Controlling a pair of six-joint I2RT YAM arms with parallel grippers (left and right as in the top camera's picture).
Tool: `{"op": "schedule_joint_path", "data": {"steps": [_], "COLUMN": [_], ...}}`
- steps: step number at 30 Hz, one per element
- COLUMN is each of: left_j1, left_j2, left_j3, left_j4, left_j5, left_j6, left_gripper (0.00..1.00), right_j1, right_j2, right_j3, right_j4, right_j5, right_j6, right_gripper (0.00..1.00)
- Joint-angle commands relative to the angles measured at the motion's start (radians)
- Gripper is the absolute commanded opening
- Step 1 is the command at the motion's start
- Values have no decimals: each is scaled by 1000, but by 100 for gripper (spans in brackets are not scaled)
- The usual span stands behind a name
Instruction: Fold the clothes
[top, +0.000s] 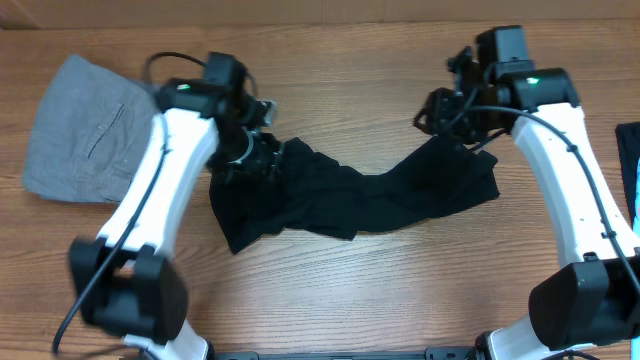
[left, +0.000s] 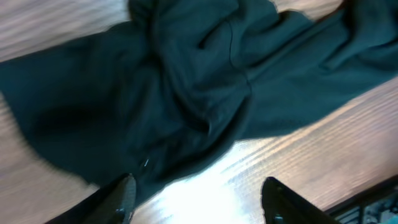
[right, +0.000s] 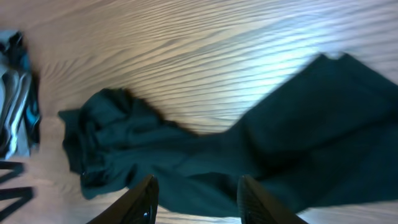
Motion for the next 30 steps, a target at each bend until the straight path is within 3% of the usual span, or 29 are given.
{"op": "schedule_joint_path", "data": {"steps": [1,4,11,20,30], "left_j1": [-30,-45,-62,-63,-7], "left_j2": [92,163,265,266,114], "left_j3": [11,11,11,23,113], "left_j4": [43,80,90,111,-28], "left_j5": [40,53,46,132,36], "left_j6": [9,12,11,11,24], "left_gripper": [59,42,40,4,4], "right_j1": [-50,-80,-106,-106,-193], "right_j2": [-11,-11,-11,-11,8], "right_j3": [9,9,9,9,9], "right_j4": [-10,-14,-17,-10,95], "right_j5": [7,6,7,56,82], "right_j6": [-1,-1,-1,-1,12], "right_gripper": [45,45,46,50,50]}}
